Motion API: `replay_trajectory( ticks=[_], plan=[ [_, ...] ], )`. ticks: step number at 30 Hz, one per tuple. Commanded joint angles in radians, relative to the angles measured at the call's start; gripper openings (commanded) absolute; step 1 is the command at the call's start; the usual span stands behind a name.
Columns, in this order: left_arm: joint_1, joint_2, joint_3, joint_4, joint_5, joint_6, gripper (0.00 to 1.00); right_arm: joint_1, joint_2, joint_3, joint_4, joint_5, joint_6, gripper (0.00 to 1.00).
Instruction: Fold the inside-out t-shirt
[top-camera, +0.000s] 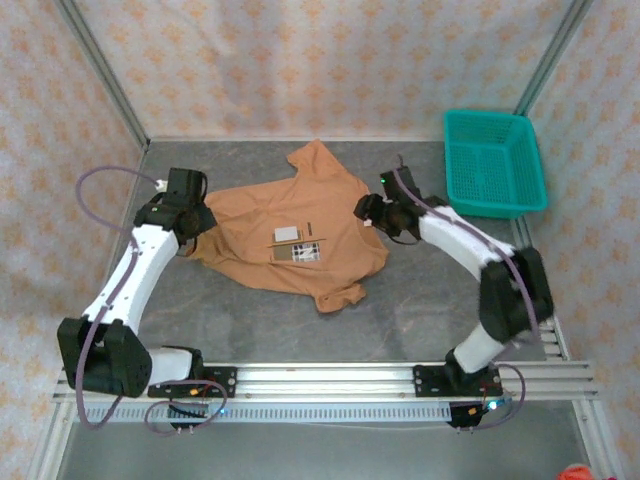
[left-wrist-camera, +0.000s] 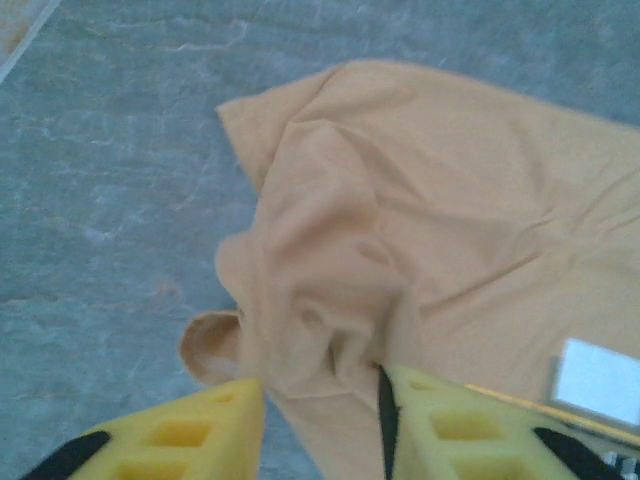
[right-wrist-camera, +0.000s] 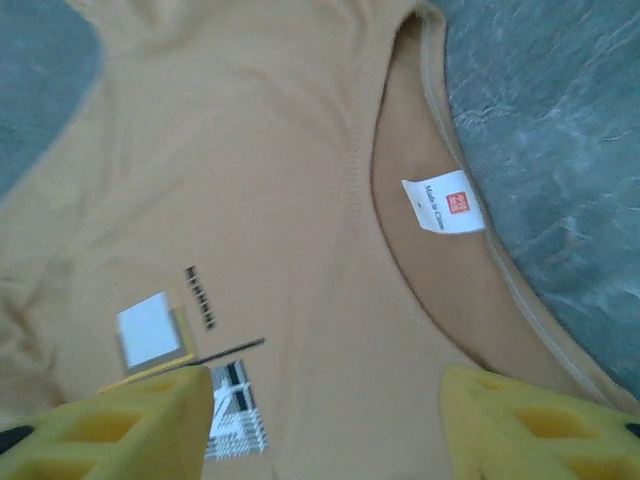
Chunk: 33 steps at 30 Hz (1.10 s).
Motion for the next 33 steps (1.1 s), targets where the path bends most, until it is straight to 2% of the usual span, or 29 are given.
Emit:
replay_trajectory(
  ticks=[1, 6, 9, 13, 17, 20, 25, 29, 31, 33],
  plan=[
    [-0.01, 0.023, 0.046, -0.093, -0.128, 0.021, 0.4, -0.003, 0.162, 0.142, 0.008, -0.07, -0.002, 0.58],
    [-0.012, 0.022, 0.106, -0.153, -0.203, 0.041, 0.42, -0.018, 0.35, 0.27, 0.023, -0.086, 0.052, 0.54],
    [-0.018, 0.015, 0.125, -0.143, -0.149, 0.05, 0.48, -0.064, 0.39, 0.247, 0.037, -0.071, 0.109, 0.54],
    [-0.034, 0.053, 0.062, 0.059, 0.212, 0.051, 0.52, -0.145, 0.345, 0.16, -0.015, 0.04, 0.115, 0.53],
    [-0.061, 0.257, 0.109, 0.15, 0.396, 0.018, 0.52, -0.223, 0.254, 0.094, -0.046, 0.125, 0.096, 0.51],
    [-0.056, 0.409, 0.207, 0.129, 0.397, 0.028, 0.51, -0.226, 0.217, 0.127, -0.086, 0.156, 0.074, 0.51],
    [-0.013, 0.596, 0.435, 0.004, 0.309, 0.071, 0.5, -0.167, 0.191, 0.23, -0.142, 0.105, 0.01, 0.5],
    [0.015, 0.739, 0.608, -0.048, 0.268, 0.098, 0.49, -0.138, 0.231, 0.318, -0.16, 0.031, -0.019, 0.5],
    [0.026, 0.82, 0.687, -0.083, 0.267, 0.1, 0.46, -0.139, 0.268, 0.352, -0.171, 0.02, -0.016, 0.5],
    [0.037, 0.891, 0.74, -0.103, 0.312, 0.091, 0.43, -0.138, 0.298, 0.362, -0.164, 0.015, -0.005, 0.49]
  ],
)
